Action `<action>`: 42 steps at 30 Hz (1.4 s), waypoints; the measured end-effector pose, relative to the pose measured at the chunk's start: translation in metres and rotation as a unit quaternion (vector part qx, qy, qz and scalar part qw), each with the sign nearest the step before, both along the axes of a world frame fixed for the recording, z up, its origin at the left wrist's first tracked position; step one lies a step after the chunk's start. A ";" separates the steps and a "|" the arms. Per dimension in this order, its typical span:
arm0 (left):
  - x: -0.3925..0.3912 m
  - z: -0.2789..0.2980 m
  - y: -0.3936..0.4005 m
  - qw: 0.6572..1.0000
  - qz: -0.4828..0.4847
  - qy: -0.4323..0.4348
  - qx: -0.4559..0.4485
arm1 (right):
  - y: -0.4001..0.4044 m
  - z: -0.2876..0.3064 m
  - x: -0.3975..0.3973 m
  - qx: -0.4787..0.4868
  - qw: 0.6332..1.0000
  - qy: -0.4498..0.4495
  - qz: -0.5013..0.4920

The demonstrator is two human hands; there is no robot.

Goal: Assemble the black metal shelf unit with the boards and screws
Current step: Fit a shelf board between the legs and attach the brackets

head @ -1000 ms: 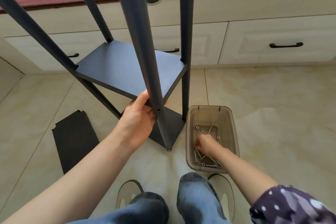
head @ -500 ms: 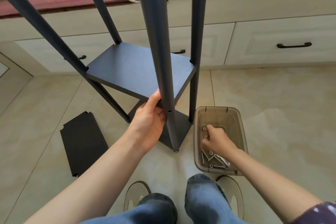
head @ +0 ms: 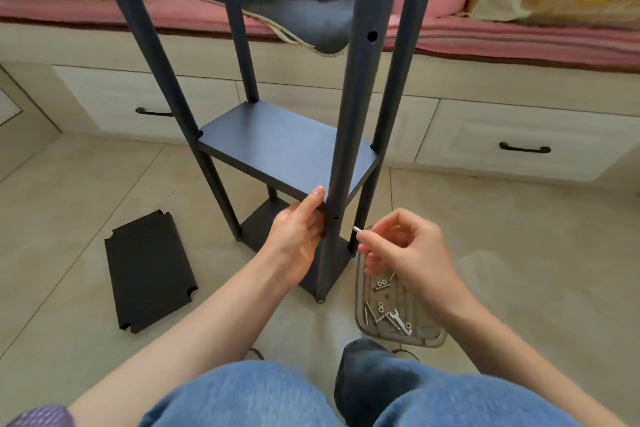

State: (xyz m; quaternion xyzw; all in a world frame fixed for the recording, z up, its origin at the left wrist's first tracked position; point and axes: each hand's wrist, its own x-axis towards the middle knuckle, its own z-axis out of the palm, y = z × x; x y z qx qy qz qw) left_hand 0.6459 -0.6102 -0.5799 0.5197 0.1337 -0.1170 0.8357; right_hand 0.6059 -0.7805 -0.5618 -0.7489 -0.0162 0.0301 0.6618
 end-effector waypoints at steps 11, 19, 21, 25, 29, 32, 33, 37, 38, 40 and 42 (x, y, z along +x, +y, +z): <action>-0.006 -0.002 -0.026 0.992 0.124 0.027 -0.014 | 0.005 0.004 0.000 -0.084 0.990 -0.111 0.037; -0.020 -0.003 -0.051 0.990 0.130 0.038 -0.043 | -0.009 -0.005 -0.009 -0.103 0.986 -0.133 0.020; -0.018 -0.002 -0.050 0.991 0.110 0.049 -0.063 | -0.013 -0.008 -0.010 -0.102 0.986 -0.133 0.003; -0.009 0.000 -0.039 0.989 0.055 0.064 -0.125 | -0.020 -0.013 -0.007 -0.088 0.989 -0.112 -0.029; 0.004 0.001 -0.027 0.981 0.042 0.032 -0.185 | -0.024 -0.015 -0.005 -0.074 0.991 -0.107 -0.027; 0.009 -0.004 -0.022 0.984 0.025 0.014 -0.176 | -0.026 -0.016 -0.005 -0.059 0.992 -0.106 -0.019; 0.010 -0.007 -0.020 0.984 0.012 0.010 -0.176 | -0.026 -0.017 -0.006 -0.056 0.993 -0.106 -0.019; 0.013 -0.014 -0.012 0.982 -0.054 -0.010 -0.180 | -0.025 -0.019 -0.007 -0.041 0.993 -0.109 -0.024; 0.014 -0.014 -0.010 0.981 -0.066 -0.014 -0.182 | -0.025 -0.019 -0.007 -0.036 0.993 -0.111 -0.025; 0.014 -0.014 -0.008 0.979 -0.080 -0.024 -0.185 | -0.025 -0.020 -0.007 -0.029 0.993 -0.112 -0.028; 0.014 -0.013 -0.008 0.979 -0.085 -0.030 -0.185 | -0.023 -0.020 -0.007 -0.026 0.993 -0.109 -0.030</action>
